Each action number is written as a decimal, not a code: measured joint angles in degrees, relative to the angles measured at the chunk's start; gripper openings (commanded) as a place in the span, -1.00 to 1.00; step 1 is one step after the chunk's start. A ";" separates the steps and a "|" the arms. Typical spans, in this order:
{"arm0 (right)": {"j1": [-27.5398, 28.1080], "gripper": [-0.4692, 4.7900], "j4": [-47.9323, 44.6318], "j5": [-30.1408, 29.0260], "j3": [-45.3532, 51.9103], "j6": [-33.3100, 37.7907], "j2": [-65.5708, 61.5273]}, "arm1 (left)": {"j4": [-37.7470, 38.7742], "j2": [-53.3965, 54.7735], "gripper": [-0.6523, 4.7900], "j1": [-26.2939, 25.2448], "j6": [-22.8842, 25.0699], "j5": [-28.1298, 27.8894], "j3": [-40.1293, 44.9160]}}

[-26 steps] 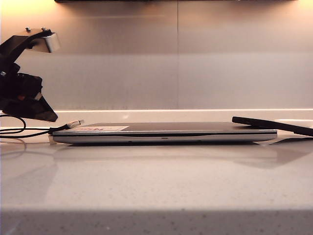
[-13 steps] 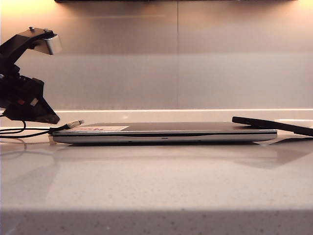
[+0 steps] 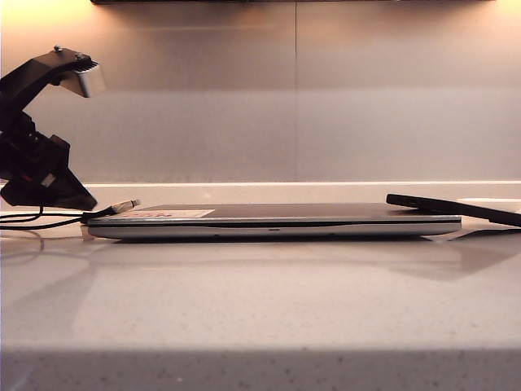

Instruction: Pick up the charging cable and the phone, plug the charging cable into the charging port on the phone, and finally place them back on the table.

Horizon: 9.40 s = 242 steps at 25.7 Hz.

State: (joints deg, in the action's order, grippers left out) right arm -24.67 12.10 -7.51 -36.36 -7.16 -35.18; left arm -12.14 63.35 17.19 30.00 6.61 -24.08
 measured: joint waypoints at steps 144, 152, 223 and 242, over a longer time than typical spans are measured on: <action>20.09 -0.84 -17.64 -9.60 2.84 60.11 -31.52 | 10.25 -8.22 -0.78 0.11 -27.06 -0.04 -8.85; 20.02 -0.84 9.62 -9.01 -10.93 41.16 -26.47 | 10.47 -8.22 -0.78 0.11 -26.99 -0.04 -8.85; -0.72 -0.84 55.49 -10.49 -29.92 14.95 -37.33 | 12.31 -2.05 -0.78 22.29 -32.41 -0.13 -8.83; -0.68 -0.84 -2.21 -26.21 -13.55 45.90 -37.24 | 1.14 -1.90 -0.78 35.56 -55.63 -0.13 -2.86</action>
State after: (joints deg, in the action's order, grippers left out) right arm -25.34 9.89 -33.71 -49.91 38.74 -72.42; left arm -11.00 61.45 52.75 -25.63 6.48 -26.94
